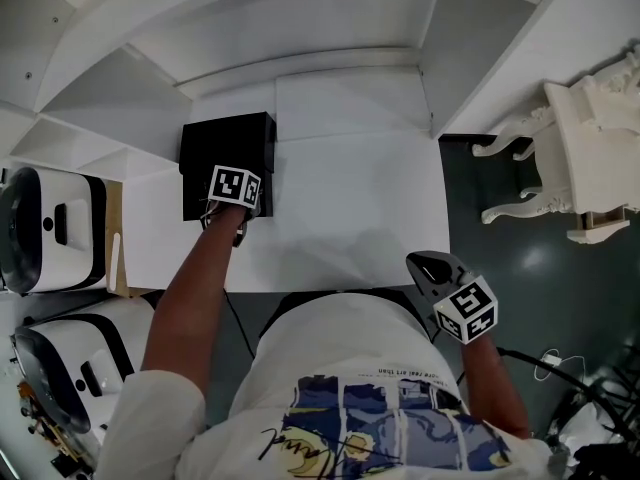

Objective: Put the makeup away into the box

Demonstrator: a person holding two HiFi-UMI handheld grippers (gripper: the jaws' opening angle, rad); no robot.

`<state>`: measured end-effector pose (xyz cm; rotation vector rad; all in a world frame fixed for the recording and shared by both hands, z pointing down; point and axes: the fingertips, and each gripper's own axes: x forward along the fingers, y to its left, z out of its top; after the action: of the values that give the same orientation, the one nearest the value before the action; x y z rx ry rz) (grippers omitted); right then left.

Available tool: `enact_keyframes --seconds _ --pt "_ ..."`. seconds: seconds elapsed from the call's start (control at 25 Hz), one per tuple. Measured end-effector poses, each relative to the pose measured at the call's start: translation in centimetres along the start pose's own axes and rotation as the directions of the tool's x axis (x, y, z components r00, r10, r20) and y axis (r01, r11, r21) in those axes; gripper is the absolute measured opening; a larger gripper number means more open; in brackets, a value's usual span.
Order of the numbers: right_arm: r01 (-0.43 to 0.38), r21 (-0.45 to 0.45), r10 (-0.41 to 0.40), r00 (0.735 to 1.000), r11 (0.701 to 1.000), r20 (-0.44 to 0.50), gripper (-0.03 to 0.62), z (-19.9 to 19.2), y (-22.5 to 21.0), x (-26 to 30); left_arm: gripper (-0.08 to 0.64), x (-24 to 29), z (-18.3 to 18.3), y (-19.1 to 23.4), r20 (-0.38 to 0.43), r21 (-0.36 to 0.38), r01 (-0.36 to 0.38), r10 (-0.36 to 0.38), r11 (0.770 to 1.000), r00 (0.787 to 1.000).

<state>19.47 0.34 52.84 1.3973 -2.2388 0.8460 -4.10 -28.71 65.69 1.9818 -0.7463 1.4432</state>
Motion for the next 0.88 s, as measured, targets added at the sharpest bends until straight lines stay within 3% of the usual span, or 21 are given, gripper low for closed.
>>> enact_keyframes --seconds 0.48,0.68,0.88 --pt "-0.080 -0.026 0.080 0.997 0.996 -0.002 0.028 -0.9 0.5 0.4 0.095 -5.4 -1.6 -0.2 0.164 -0.065 -0.018 0.028 0.998 0.986" --pt "-0.142 -0.020 0.142 0.990 0.990 -0.017 0.028 -1.8 1.5 1.5 0.072 -9.2 -4.0 -1.4 0.262 -0.062 -0.039 0.053 0.997 0.964" --pt "-0.180 -0.037 0.179 0.983 0.983 -0.035 0.028 -2.1 3.1 2.9 0.036 -12.4 -6.3 -4.4 0.370 -0.039 0.012 0.003 0.999 0.929"
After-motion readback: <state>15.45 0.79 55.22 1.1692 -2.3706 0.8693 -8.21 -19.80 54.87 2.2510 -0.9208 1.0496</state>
